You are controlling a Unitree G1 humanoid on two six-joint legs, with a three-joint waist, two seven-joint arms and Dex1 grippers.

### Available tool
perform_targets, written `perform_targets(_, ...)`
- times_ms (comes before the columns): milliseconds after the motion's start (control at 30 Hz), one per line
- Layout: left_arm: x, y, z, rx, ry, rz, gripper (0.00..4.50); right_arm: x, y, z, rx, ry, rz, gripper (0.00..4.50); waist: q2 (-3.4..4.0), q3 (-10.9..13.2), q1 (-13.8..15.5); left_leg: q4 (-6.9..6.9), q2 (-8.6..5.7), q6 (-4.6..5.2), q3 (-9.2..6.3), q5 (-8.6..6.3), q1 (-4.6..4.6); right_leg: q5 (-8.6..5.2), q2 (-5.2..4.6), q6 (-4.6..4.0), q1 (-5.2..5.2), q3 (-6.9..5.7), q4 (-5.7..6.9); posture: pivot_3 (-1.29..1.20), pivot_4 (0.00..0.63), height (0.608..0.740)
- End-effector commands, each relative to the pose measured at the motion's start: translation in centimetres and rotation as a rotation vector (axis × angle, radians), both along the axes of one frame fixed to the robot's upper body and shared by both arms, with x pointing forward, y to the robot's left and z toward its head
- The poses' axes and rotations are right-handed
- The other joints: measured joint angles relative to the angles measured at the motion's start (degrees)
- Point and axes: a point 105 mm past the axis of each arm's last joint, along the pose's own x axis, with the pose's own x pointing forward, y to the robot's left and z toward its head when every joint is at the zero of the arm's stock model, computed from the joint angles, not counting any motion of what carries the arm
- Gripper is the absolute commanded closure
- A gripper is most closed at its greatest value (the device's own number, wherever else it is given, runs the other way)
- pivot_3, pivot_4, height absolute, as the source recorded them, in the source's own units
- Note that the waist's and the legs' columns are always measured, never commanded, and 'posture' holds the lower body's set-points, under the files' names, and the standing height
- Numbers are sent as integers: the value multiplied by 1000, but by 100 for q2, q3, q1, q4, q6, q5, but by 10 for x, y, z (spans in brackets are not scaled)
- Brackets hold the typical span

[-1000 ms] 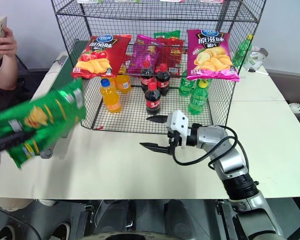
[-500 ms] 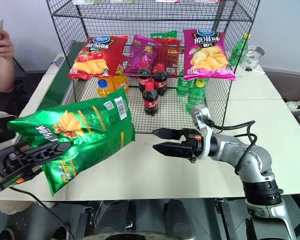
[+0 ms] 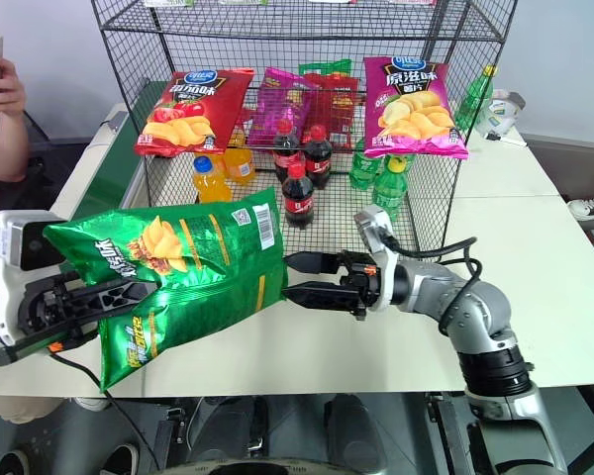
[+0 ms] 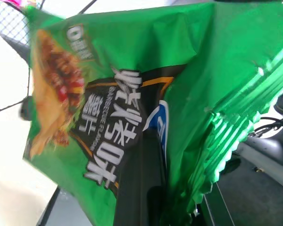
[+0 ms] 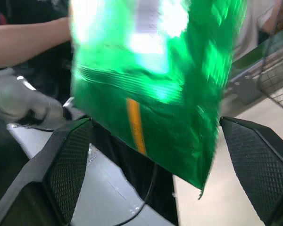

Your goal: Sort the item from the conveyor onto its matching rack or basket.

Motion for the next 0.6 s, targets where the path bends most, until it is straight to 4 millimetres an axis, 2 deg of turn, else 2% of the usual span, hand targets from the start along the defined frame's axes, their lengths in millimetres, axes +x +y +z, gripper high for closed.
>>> perform_targets(33,-5,-2,6,-29,-6,-41,4425,-6,-1,24,98,24,78,0,0,0,0,0,0,0,0,0,0,0,0,0,0,0,0,0,150,739)
perform_targets(233,0,-5,3,-14,-14,-33,4425,-13,3,37,141,44,131,0,0,0,-4,-1,2,0,-1,0,-1,0,-2,0,0,-1,-1,0,150,739)
perform_targets(367,11,-4,-1,-15,-28,17,4425,-25,4,34,105,57,201,0,0,0,9,-1,-2,0,0,0,-3,0,-6,0,-1,-2,-3,0,150,739)
perform_targets(500,23,-5,-9,-23,-30,60,4425,-27,12,21,43,75,208,0,0,0,10,-1,-1,0,-1,0,-3,0,-4,0,0,-2,-3,0,150,739)
perform_targets(600,26,-5,-12,-16,-27,71,4425,-28,16,21,47,82,207,0,-1,1,-2,0,-1,0,0,0,-9,0,-1,0,-7,-1,-4,0,150,739)
